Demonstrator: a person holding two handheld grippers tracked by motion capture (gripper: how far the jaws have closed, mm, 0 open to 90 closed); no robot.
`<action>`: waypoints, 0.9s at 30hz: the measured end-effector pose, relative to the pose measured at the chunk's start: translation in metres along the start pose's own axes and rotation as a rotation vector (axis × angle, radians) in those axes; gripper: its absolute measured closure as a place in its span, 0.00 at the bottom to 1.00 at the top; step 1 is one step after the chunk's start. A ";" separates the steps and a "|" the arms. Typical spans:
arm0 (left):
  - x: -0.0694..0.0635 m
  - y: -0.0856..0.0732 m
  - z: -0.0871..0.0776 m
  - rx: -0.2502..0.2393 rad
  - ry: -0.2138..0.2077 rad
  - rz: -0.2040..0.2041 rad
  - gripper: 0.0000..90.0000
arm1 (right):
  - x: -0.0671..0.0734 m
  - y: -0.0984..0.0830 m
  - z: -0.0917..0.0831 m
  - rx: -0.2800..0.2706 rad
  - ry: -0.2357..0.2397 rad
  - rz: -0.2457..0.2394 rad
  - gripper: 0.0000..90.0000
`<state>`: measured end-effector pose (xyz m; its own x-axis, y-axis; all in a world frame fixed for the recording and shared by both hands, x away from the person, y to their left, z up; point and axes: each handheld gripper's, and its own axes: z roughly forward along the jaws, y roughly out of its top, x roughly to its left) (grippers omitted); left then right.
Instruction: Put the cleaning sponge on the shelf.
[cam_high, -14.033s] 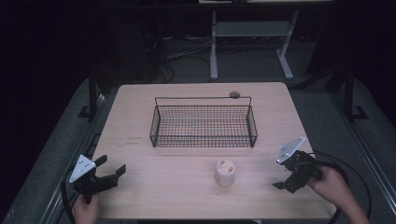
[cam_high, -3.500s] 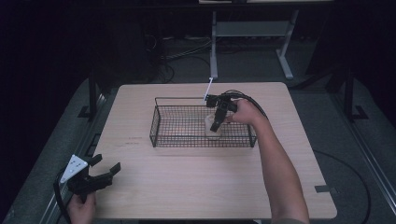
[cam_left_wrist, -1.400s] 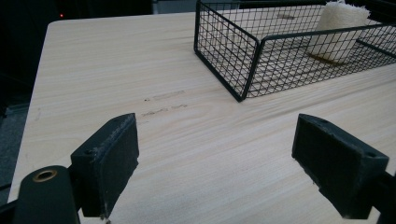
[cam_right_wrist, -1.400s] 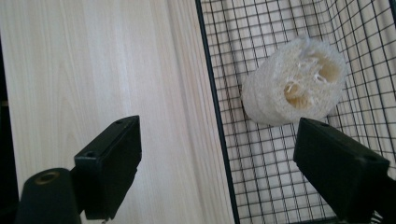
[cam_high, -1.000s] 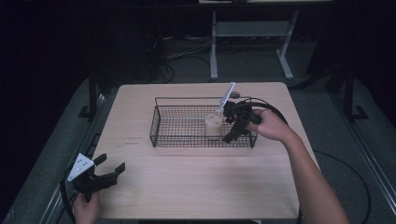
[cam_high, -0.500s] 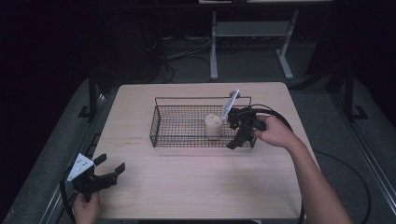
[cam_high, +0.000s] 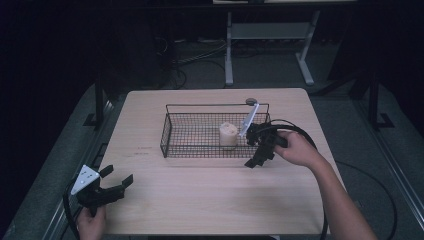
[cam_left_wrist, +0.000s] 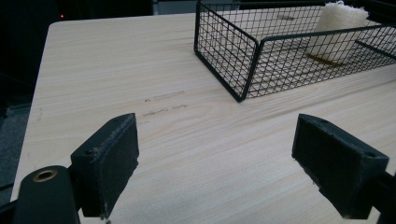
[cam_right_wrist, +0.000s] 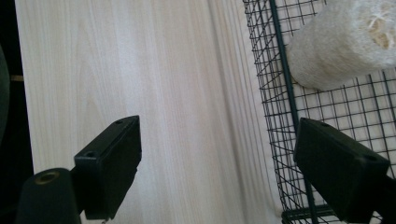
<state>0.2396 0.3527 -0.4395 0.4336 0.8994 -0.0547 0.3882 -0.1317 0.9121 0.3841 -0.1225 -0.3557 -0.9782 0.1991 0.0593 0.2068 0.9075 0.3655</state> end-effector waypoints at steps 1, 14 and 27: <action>0.000 0.000 0.000 -0.001 0.000 0.001 0.15 | 0.001 -0.001 0.001 -0.002 -0.001 0.002 0.17; 0.001 0.000 -0.001 0.001 0.003 0.001 0.15 | 0.011 -0.008 0.009 0.009 0.009 -0.010 0.17; 0.001 -0.001 -0.003 -0.001 0.008 -0.002 0.15 | 0.017 -0.027 0.015 -0.007 -0.001 0.018 0.17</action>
<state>0.2377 0.3553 -0.4393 0.4265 0.9029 -0.0530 0.3882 -0.1298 0.9124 0.3625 -0.1380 -0.3786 -0.9743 0.2155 0.0653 0.2242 0.9013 0.3707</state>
